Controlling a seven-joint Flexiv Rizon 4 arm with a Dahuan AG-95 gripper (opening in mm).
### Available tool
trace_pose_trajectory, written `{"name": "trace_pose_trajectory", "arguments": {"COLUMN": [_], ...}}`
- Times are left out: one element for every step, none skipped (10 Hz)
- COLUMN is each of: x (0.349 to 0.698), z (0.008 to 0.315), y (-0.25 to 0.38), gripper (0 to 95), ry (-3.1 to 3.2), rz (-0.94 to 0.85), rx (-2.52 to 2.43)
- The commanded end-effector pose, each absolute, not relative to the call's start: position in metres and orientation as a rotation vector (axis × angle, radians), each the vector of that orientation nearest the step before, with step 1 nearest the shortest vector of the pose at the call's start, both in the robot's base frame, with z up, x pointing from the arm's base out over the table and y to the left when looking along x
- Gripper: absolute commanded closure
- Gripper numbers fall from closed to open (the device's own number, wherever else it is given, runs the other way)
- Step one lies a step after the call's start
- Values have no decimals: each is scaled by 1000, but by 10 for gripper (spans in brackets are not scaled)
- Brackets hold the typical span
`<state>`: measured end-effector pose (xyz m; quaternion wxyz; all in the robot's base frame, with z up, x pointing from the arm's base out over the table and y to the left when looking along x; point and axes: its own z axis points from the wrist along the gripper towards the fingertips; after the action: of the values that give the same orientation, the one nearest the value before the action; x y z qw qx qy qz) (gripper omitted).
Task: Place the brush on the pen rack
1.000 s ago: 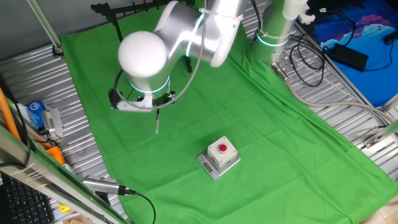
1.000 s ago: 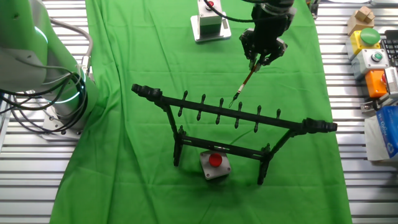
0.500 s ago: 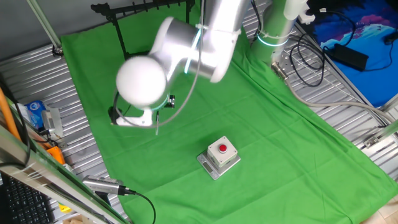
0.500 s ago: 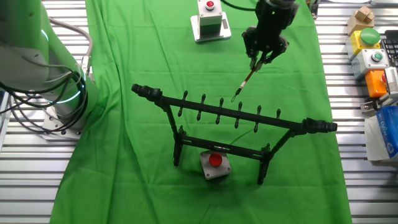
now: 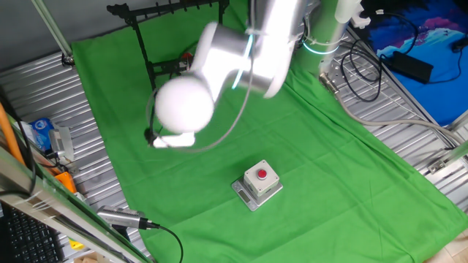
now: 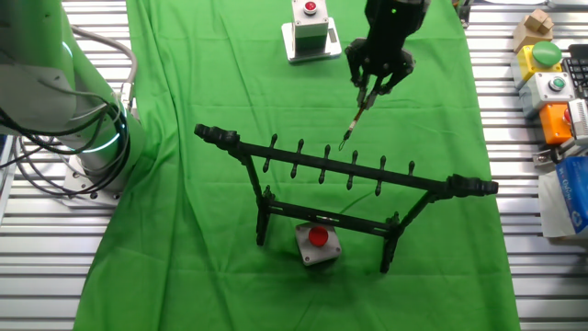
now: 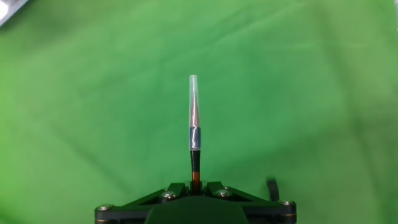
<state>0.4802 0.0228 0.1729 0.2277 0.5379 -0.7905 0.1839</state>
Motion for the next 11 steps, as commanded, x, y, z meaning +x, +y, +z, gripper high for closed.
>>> {"name": "trace_pose_trajectory", "arguments": {"x": [472, 464, 453, 449, 447, 449, 451, 454, 456, 460, 462], "z": [204, 216, 225, 229, 234, 236, 238, 238, 238, 238, 238], "y": [-4, -14, -23, -26, -28, -29, -28, -26, -24, -20, -17], "gripper": [950, 950, 950, 950, 950, 950, 950, 950, 950, 950, 950], "ry": [-2109, -2085, -2076, -2069, -2068, -2070, -2076, -2086, -2087, -2083, -2079], "rz": [511, 508, 513, 521, 518, 514, 502, 489, 483, 483, 485], "rx": [1517, 1537, 1535, 1534, 1535, 1536, 1536, 1539, 1539, 1541, 1542]}}
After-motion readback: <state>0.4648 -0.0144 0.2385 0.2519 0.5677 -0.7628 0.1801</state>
